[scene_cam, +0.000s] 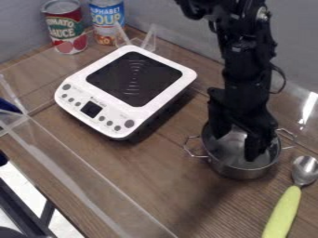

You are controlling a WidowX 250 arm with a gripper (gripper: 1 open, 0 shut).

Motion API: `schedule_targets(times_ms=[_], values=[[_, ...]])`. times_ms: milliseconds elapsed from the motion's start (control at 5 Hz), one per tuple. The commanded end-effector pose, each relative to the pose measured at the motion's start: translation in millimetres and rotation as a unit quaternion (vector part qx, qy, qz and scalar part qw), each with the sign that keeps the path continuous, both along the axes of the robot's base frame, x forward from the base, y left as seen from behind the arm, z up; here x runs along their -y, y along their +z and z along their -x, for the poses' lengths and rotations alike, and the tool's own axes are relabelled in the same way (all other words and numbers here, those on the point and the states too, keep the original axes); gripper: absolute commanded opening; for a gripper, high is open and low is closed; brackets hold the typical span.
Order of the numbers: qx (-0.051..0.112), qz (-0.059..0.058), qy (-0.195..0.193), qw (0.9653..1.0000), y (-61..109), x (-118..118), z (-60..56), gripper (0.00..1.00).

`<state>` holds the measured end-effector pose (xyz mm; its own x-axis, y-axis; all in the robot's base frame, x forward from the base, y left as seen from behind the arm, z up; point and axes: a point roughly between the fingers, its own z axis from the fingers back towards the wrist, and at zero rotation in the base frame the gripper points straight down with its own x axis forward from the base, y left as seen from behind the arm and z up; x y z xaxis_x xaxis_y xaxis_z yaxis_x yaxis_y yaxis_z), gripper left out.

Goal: Put silver pot on the white and black stove top

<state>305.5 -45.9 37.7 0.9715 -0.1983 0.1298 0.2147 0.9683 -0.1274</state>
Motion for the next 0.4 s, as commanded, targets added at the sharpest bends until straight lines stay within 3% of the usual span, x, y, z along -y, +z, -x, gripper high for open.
schedule_targets(times_ms=[0,200], values=[[0.021,0.007,0.001,0.9998,10.9,2.8,-9.9,1.00],[0.020,0.009,0.000,0.9998,11.2,3.6,-12.0,1.00]])
